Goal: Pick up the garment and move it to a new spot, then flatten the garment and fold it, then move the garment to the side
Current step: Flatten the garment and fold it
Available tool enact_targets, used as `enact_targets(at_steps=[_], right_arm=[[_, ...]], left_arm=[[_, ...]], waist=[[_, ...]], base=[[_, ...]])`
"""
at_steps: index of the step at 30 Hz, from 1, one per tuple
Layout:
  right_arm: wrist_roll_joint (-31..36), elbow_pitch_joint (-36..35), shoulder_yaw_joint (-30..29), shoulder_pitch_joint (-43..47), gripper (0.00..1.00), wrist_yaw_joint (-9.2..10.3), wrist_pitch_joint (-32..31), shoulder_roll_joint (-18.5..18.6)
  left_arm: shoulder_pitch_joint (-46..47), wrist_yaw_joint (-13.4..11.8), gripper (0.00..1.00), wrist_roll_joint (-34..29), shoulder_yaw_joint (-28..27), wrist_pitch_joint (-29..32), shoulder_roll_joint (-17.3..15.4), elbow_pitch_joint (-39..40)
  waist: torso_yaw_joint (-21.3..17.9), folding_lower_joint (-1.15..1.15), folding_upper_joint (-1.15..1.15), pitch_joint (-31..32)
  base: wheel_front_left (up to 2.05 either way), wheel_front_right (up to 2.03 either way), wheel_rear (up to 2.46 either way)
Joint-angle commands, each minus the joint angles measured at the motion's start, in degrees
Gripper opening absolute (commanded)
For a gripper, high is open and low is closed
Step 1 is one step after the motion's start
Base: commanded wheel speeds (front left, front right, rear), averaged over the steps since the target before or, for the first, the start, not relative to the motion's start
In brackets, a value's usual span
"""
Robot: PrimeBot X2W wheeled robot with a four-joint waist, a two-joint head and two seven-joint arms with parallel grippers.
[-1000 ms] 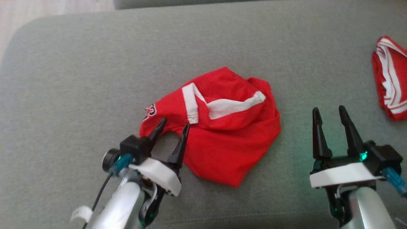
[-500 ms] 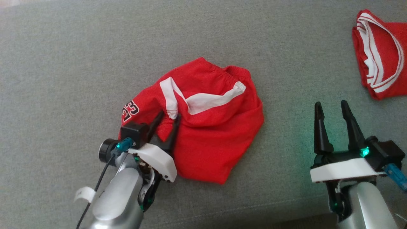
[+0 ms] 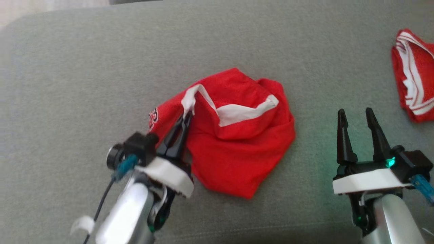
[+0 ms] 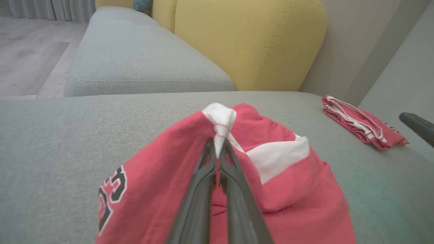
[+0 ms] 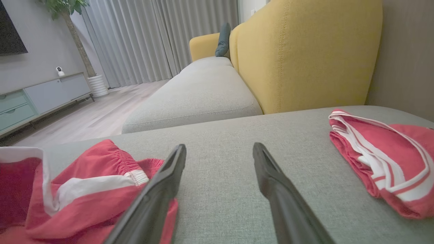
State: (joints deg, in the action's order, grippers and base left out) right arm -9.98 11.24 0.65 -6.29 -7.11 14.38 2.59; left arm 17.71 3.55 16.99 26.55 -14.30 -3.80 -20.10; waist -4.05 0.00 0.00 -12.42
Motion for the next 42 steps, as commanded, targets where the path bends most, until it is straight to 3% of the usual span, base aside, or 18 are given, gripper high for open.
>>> enact_targets(at_steps=[1,10,23,24,25,26,33,42], right_arm=[[0.4,-1.5,0.9,-0.1,1.0,-0.37,0.6,0.3],[2.0,-1.0,-0.4,1.1,1.0,-0.37,0.0,0.3],[2.7,-0.4,-0.1,1.2,1.0,-0.37,-1.2,0.3],[2.7,-0.4,0.0,1.2,1.0,-0.37,-1.2,0.3],[2.7,-0.4,0.1,1.2,1.0,-0.37,-1.2,0.3],[2.7,-0.4,0.2,1.3,1.0,-0.37,-1.3,0.3],[2.5,-0.2,-0.4,1.4,1.0,-0.37,-1.2,0.3],[2.3,-0.3,-1.1,2.0,1.0,-0.37,-1.0,0.3]], left_arm=[[-1.3,0.2,0.0,-0.6,-2.3,-0.7,-1.4,3.6],[-13.1,-1.8,0.0,0.3,-3.6,0.4,-5.3,12.4],[-15.9,-1.9,0.0,3.5,-4.9,0.8,-5.7,2.5],[-15.7,-2.0,0.04,3.6,-5.1,0.6,-5.7,1.6],[-15.4,-2.1,0.33,3.5,-5.3,0.5,-5.7,0.9],[-14.9,-2.4,1.0,3.4,-5.6,0.2,-5.7,-0.7],[-14.1,-3.9,1.0,3.4,-8.9,-0.6,-5.7,-2.7],[-15.1,-4.0,1.0,1.4,-13.4,-0.7,-4.2,4.8]], waist=[[1.7,0.0,0.0,1.5],[6.9,0.0,0.0,4.3],[8.7,0.0,0.0,5.5],[8.7,0.0,0.0,5.5],[8.6,0.0,0.0,5.5],[8.3,0.0,0.0,5.6],[7.8,0.0,0.0,6.3],[8.1,0.0,0.0,9.0]], base=[[0.0,0.0,0.0],[0.0,0.0,0.0],[0.0,0.0,0.0],[0.0,0.0,0.0],[0.0,0.0,0.0],[0.0,0.0,0.0],[0.0,0.0,0.0],[0.0,0.0,0.0]])
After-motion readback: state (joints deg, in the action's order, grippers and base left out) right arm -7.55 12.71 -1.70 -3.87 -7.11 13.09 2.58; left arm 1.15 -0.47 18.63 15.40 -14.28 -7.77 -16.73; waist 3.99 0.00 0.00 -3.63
